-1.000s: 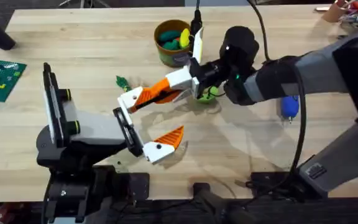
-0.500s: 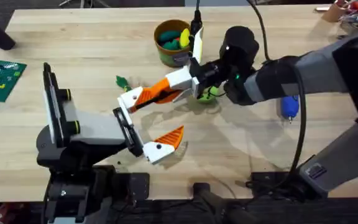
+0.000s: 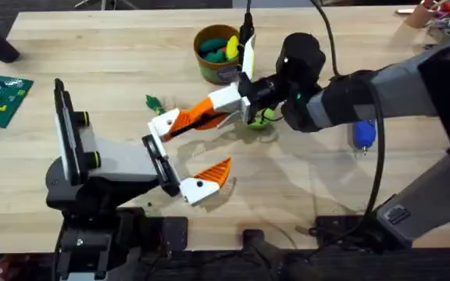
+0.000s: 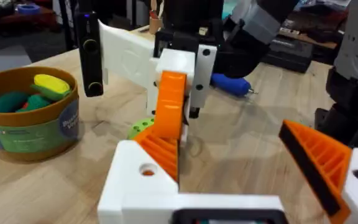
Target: Pick up the gripper from the table and insert it into the empty holder that is missing its gripper. Then pick up a screw, insert it into the mounting hole, and use the screwdriver to tighten it. Finally, clean up the table by picking up the vegetable and placing it into the bucket.
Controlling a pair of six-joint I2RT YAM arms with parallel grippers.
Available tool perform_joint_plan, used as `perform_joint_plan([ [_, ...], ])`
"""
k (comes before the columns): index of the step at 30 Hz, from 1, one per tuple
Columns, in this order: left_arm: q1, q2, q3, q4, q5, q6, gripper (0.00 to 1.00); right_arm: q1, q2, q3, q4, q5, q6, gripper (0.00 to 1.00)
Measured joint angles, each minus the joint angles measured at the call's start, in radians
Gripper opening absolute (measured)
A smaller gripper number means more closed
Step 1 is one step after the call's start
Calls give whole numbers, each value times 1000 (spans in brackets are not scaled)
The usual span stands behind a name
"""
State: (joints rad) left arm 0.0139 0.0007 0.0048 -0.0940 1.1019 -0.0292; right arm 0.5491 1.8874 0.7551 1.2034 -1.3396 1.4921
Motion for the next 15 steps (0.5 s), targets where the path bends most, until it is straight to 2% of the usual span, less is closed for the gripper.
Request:
perform_joint_plan([
  [4, 0, 0, 0, 0, -1, 0, 986, 0, 0, 0, 0, 0, 2, 53],
  [5, 0, 0, 0, 0, -2, 0, 986, 0, 0, 0, -1, 0, 4, 123],
  [6, 0, 0, 0, -1, 2, 0, 986, 2, 0, 0, -2, 3, 6, 233],
  [10, -3, 0, 0, -4, 19, 0, 986, 19, 0, 5, 0, 15, 7, 805],
  [11, -3, 0, 0, -4, 22, 0, 986, 22, 0, 5, 0, 16, 6, 920],
  [12, -3, 0, 0, -4, 25, 0, 986, 24, 0, 6, 1, 16, 6, 975],
  [15, -3, 0, 0, -4, 28, 0, 986, 24, 0, 7, 0, 16, 7, 993],
])
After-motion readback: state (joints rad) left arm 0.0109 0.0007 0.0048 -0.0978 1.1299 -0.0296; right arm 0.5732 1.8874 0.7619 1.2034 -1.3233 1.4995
